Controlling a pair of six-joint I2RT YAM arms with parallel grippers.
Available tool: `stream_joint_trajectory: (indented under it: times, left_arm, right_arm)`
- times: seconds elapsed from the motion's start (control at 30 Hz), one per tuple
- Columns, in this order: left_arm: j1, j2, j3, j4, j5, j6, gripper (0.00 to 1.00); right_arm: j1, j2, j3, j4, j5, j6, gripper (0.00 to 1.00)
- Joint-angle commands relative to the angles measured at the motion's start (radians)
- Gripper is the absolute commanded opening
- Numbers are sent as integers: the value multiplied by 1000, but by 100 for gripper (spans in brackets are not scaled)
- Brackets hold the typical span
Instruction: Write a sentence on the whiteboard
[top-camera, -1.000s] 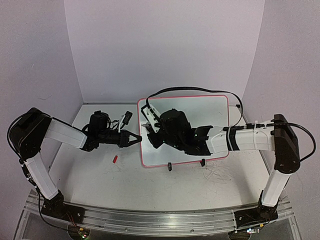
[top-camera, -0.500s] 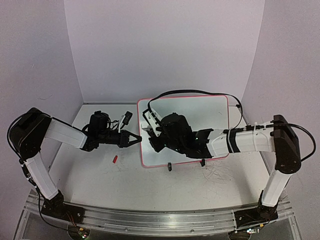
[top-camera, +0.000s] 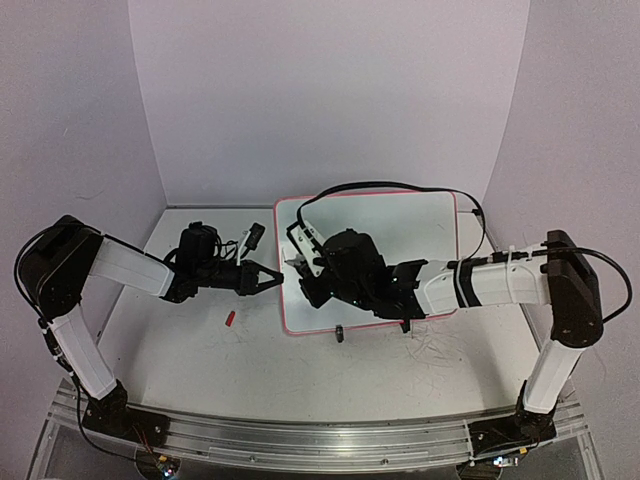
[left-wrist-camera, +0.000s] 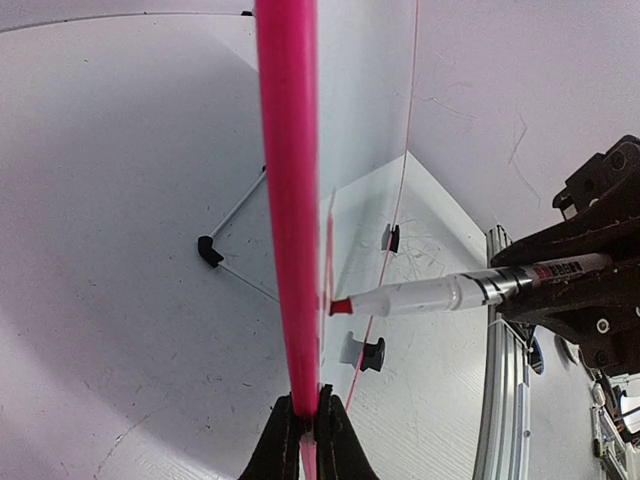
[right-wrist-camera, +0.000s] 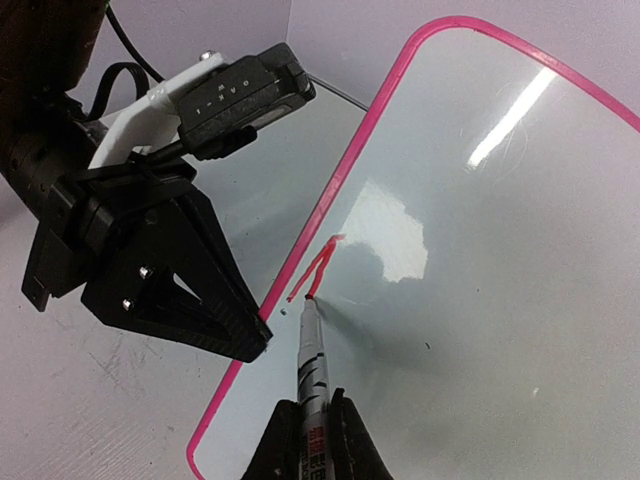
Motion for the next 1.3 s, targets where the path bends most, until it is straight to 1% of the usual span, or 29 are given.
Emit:
stream_joint_trajectory:
  times: [0.0, 0.43, 0.63, 1.27]
  left_arm:
    - [-4, -41, 23, 12, 18, 27, 0]
    - [-4, -43, 21, 10, 17, 28, 0]
    - [-5, -42, 25, 9, 18, 28, 0]
    - [-4, -47, 18, 7, 19, 30, 0]
  right_arm:
    - [-8, -37, -9, -22, 21, 17, 0]
    - [-5, -40, -12, -28, 20, 21, 0]
    - [-6, -25, 12, -28, 28, 12, 0]
    - [-8, -2, 60, -8, 107, -6, 0]
